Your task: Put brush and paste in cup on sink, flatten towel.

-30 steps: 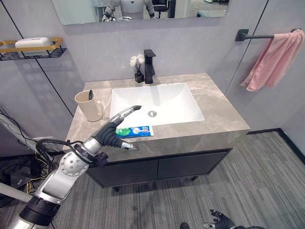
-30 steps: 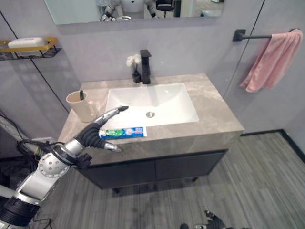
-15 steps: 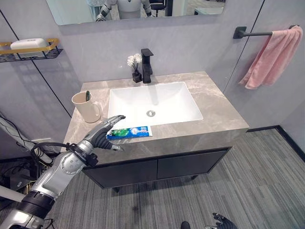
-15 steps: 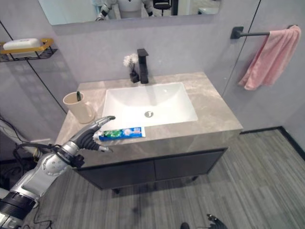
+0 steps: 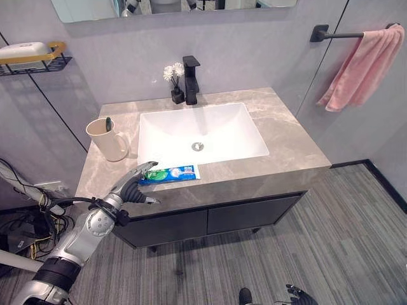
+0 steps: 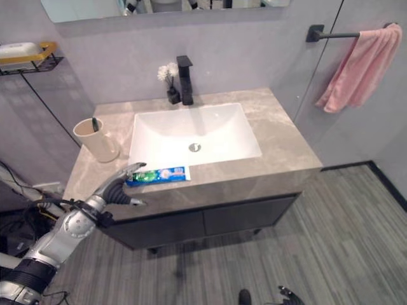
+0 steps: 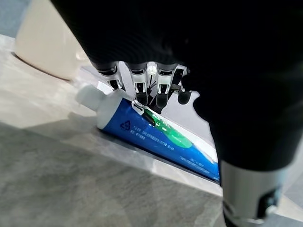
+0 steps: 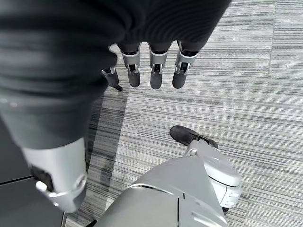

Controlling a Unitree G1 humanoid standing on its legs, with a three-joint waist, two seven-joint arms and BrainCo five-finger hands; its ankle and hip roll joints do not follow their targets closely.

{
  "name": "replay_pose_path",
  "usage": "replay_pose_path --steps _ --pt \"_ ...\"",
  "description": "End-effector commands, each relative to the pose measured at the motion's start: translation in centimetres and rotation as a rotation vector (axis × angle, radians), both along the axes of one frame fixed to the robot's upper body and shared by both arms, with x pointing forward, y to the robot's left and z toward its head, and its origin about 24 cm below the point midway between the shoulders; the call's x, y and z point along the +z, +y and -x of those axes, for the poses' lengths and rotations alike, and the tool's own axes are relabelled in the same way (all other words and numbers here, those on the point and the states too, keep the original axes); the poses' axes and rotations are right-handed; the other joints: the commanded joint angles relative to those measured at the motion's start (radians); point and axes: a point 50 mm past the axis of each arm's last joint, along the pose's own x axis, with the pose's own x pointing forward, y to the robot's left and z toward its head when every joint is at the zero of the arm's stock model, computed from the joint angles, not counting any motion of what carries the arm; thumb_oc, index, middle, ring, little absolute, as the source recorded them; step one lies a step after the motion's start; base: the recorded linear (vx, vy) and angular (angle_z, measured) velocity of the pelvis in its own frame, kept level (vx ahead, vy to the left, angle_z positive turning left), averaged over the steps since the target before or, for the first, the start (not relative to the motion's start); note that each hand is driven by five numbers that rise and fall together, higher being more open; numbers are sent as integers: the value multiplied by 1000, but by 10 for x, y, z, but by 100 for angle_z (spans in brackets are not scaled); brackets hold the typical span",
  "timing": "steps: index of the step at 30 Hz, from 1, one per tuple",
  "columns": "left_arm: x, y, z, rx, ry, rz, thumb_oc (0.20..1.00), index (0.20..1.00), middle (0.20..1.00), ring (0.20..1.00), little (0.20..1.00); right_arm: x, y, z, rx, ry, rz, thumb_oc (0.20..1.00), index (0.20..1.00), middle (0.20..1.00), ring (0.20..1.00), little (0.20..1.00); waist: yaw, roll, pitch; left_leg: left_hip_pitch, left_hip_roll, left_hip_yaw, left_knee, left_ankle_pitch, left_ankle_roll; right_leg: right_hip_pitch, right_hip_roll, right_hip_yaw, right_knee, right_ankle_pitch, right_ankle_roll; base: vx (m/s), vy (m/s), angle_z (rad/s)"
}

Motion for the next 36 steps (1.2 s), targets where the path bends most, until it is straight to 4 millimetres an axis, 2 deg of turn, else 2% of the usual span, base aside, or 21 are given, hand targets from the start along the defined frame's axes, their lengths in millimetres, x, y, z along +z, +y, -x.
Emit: replay_pose_path --steps 1,3,6,11,23,36 --pt "37 10 -19 51 -153 57 1000 1000 1000 1000 1000 9 -1 -26 40 -92 15 1000 1000 1000 1000 1000 -12 -41 39 28 29 -34 6 7 -25 27 -64 -45 6 91 73 0 0 0" --pt "37 11 -24 70 -143 88 1000 1000 1000 1000 1000 11 -2 -29 46 -103 18 1000 1000 1000 1000 1000 -14 -41 40 25 32 -33 6 9 -26 24 -61 -48 6 90 72 0 0 0" --pt "36 16 -27 113 -101 223 1000 1000 1000 1000 1000 10 -4 -27 54 -82 25 1000 1000 1000 1000 1000 -15 -41 39 22 36 -33 6 15 -29 24 -56 -48 6 90 69 35 -19 1" --pt "34 24 -32 167 -69 285 1000 1000 1000 1000 1000 10 -5 -26 65 -66 24 1000 1000 1000 1000 1000 -17 -36 38 21 40 -32 6 19 -33 22 -53 -50 6 89 67 21 -8 0" --pt "41 24 -39 149 -64 245 1000 1000 1000 1000 1000 11 -7 -28 81 -63 26 1000 1000 1000 1000 1000 -19 -27 46 3 44 -39 6 28 -37 5 -51 -52 6 86 63 0 0 0" --pt "28 18 -34 127 -14 222 1000 1000 1000 1000 1000 13 -11 -27 83 -68 38 1000 1000 1000 1000 1000 -18 -12 53 -7 45 -38 6 30 -39 -5 -47 -50 6 78 61 0 0 0"
